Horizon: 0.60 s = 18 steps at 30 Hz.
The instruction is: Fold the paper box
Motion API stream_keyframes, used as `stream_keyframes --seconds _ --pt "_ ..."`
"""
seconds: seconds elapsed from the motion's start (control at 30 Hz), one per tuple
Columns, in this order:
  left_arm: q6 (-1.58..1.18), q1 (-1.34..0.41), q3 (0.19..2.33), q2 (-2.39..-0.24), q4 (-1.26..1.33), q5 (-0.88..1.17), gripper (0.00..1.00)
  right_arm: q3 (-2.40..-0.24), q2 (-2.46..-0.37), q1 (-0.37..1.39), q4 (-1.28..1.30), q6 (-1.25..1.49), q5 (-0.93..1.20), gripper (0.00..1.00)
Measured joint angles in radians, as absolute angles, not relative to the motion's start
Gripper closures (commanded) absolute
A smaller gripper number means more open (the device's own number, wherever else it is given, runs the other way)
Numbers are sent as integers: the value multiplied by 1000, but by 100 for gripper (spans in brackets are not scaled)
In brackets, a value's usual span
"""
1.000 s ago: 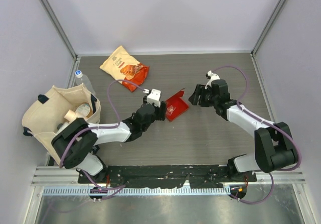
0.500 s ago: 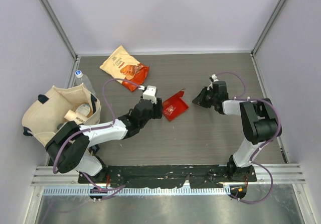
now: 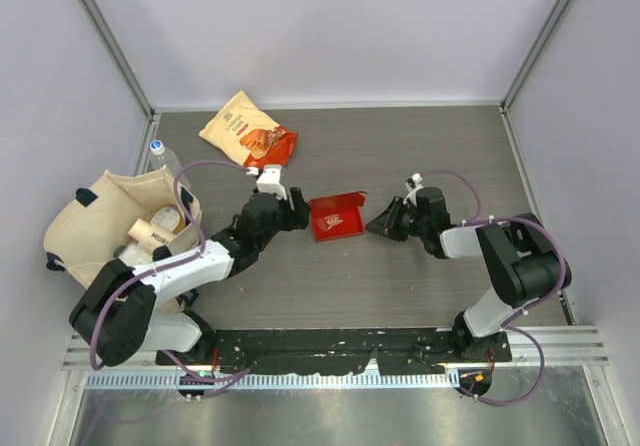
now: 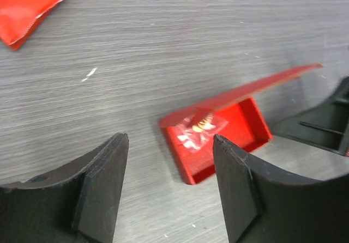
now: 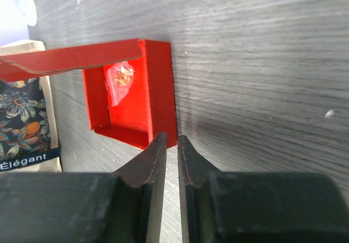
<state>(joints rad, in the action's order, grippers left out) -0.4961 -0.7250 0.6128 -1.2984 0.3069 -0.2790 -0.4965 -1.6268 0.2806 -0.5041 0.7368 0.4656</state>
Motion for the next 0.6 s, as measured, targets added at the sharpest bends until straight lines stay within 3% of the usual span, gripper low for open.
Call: stream_keyframes --seconds 0.1,0.2,0.37,0.6 --pt "-507 -645 601 -1312 310 -217 32 -505 -1567 264 -453 691 463 60" --pt "-457 -624 601 -1332 322 -153 35 -580 -1516 252 -339 567 453 56" --pt "-319 -629 599 -1352 382 -87 36 -667 -1507 251 -331 383 472 53" --pt "-175 -627 562 -1425 527 9 36 -537 -1491 251 -538 254 518 51"
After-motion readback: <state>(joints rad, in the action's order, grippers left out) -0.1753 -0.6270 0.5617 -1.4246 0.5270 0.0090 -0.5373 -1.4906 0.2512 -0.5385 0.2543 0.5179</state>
